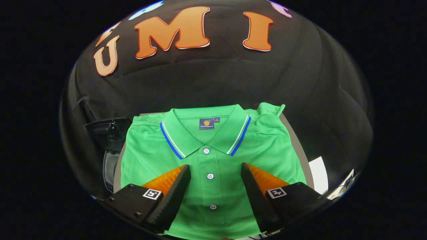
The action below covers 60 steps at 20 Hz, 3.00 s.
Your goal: Put the clothes into the washing machine and then close the washing machine lid.
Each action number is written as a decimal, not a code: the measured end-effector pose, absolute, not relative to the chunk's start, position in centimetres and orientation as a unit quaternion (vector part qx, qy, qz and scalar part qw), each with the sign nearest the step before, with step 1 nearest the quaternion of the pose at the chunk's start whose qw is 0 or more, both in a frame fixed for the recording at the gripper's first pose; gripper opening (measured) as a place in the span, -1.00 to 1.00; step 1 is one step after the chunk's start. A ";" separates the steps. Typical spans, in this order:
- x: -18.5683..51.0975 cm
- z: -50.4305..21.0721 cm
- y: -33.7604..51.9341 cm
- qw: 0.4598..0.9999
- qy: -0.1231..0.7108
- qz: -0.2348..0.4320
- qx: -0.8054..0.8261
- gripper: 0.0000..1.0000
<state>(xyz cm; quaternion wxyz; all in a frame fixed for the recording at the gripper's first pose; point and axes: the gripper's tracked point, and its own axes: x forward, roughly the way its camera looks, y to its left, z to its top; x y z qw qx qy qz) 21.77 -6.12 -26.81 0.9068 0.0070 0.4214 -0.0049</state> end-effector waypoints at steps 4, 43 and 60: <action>21.7 -27.0 -5.6 0.888 0.460 -0.004 -0.002 0.98; 21.9 -24.3 -4.0 0.922 0.382 0.043 0.044 -0.84; 20.0 -14.2 -2.8 0.968 0.202 0.111 0.100 -0.84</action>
